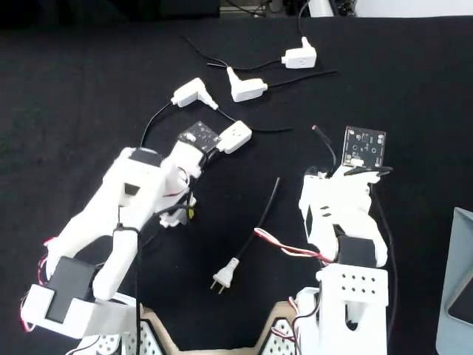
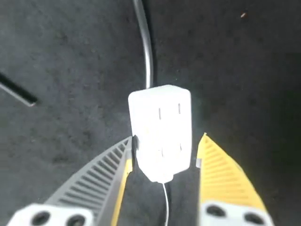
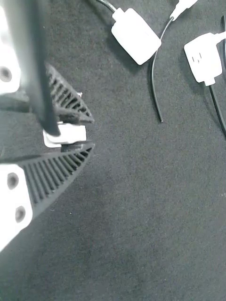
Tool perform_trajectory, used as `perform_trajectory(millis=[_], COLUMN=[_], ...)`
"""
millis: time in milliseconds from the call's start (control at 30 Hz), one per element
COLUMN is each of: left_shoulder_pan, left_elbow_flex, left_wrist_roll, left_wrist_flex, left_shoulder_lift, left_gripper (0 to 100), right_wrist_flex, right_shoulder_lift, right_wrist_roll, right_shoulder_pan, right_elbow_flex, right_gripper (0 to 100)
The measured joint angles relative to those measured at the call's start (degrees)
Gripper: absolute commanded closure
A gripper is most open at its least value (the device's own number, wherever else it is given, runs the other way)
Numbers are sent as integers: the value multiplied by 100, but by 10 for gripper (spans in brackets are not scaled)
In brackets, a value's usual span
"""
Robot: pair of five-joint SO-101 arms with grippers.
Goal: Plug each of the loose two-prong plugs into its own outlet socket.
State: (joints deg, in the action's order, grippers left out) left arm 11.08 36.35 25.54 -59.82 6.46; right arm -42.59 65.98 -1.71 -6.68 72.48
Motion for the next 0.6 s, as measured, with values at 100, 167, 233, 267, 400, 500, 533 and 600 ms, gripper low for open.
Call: perform_trajectory(millis=[100,167,233,267,400,500,533,600], left_shoulder_pan=[0,35,123,202,510,695,756,923], left_elbow_flex=[422,642,756,782,835,888,923,993], left_wrist_roll=[-9,-9,-18,-9,9,-158,-229,-308], left_wrist_flex=[501,730,879,897,932,941,949,914], left_shoulder_lift=[0,0,9,9,18,114,176,360], left_gripper=[814,841,848,849,848,847,847,827], right_wrist_flex=[0,0,0,0,0,0,0,0], right_shoulder_lift=[0,0,0,0,0,0,0,0], right_wrist_roll=[0,0,0,0,0,0,0,0], right_shoulder_pan=[0,53,149,185,229,229,229,229], right_elbow_flex=[0,0,26,35,44,44,44,44], right_gripper=[987,987,987,987,987,987,987,987])
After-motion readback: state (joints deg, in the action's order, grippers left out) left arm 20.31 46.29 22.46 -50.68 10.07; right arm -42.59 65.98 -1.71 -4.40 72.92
